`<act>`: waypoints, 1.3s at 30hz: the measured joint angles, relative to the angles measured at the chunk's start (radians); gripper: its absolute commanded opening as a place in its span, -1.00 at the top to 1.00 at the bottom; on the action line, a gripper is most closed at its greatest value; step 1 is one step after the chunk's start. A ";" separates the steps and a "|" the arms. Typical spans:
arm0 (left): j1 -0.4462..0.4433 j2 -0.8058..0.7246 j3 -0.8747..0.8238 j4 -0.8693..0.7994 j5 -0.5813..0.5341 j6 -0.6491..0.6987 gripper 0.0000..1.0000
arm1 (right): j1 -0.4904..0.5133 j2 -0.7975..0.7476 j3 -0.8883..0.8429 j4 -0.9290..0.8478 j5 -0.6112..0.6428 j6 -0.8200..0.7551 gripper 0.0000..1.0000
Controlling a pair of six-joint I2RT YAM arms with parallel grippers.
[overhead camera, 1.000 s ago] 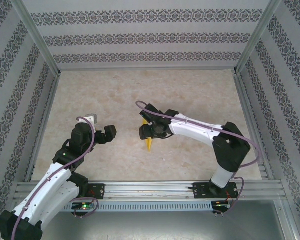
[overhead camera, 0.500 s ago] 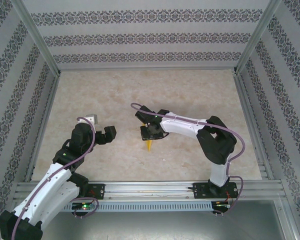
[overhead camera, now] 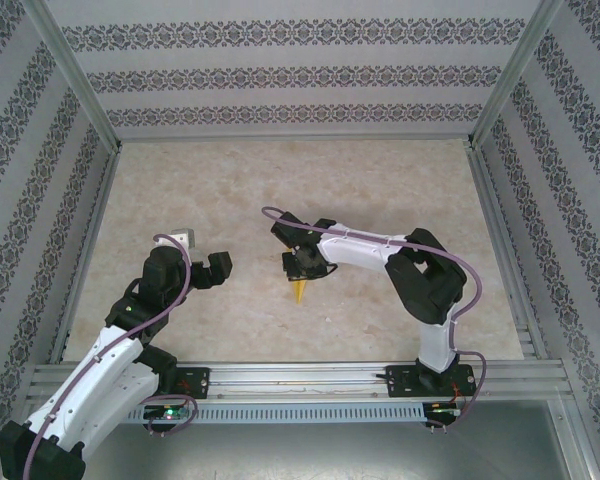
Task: Fold a paper plane with a square sheet of paper (fold left side to right side)
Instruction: Pick up the paper plane at the center of the table.
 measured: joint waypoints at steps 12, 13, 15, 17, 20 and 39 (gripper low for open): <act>0.000 0.000 0.000 0.000 -0.001 0.004 -0.99 | 0.000 0.033 0.013 0.016 0.000 0.000 0.68; 0.000 0.000 0.000 0.000 -0.001 0.004 -0.99 | 0.000 0.035 0.013 0.018 0.000 0.001 0.68; 0.000 0.000 0.000 0.000 -0.001 0.004 -0.99 | 0.000 0.038 0.013 0.021 0.000 0.001 0.68; 0.000 0.000 0.000 0.000 -0.001 0.004 -0.99 | 0.000 0.040 0.013 0.022 0.000 0.003 0.70; 0.000 0.000 0.000 0.000 -0.001 0.004 -0.99 | 0.000 0.041 0.013 0.024 0.000 0.004 0.74; 0.000 -0.011 0.006 -0.009 -0.003 0.020 -0.99 | -0.022 -0.060 0.018 -0.043 0.035 -0.002 0.95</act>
